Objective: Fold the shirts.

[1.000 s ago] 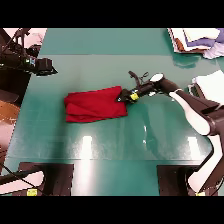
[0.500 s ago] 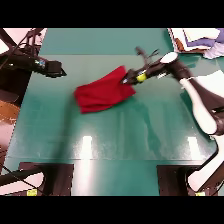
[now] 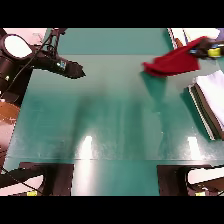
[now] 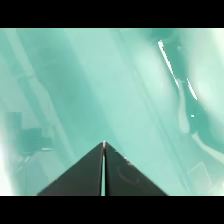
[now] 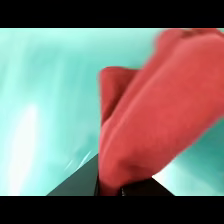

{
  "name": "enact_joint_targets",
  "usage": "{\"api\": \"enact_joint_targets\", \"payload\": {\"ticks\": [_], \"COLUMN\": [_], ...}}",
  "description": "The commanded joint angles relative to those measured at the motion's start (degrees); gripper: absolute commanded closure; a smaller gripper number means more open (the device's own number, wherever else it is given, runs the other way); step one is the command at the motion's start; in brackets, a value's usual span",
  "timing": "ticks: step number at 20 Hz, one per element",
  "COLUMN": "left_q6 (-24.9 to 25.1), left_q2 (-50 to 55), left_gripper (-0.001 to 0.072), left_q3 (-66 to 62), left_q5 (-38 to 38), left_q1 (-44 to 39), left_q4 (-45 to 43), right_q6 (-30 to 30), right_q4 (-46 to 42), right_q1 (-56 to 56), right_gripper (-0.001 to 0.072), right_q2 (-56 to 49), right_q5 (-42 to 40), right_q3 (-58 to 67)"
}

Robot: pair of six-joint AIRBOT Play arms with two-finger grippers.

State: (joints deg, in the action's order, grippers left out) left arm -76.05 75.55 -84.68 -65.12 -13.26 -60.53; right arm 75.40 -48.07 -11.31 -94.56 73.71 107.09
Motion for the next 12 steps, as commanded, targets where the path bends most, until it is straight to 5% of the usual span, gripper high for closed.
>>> {"api": "enact_joint_targets", "payload": {"ticks": [1,6,12], "left_q6": [-0.1,-0.1,0.0], "left_q2": [0.0,0.0,0.0], "left_gripper": [0.0678,0.0678,0.0678], "left_q3": [0.0,0.0,0.0], "left_q5": [2.2,3.1,3.0], "left_q1": [-2.8,-3.4,-3.4], "left_q4": [0.0,0.0,-0.1], "right_q6": [0.1,-1.6,-4.3], "right_q4": [-1.4,0.2,4.3], "right_q1": [-9.6,-13.6,-14.6], "right_gripper": [0.0692,0.0692,0.0692], "right_q2": [1.3,1.3,1.8], "right_q5": [-3.9,-9.4,-6.1], "right_q3": [0.3,0.4,10.9]}}
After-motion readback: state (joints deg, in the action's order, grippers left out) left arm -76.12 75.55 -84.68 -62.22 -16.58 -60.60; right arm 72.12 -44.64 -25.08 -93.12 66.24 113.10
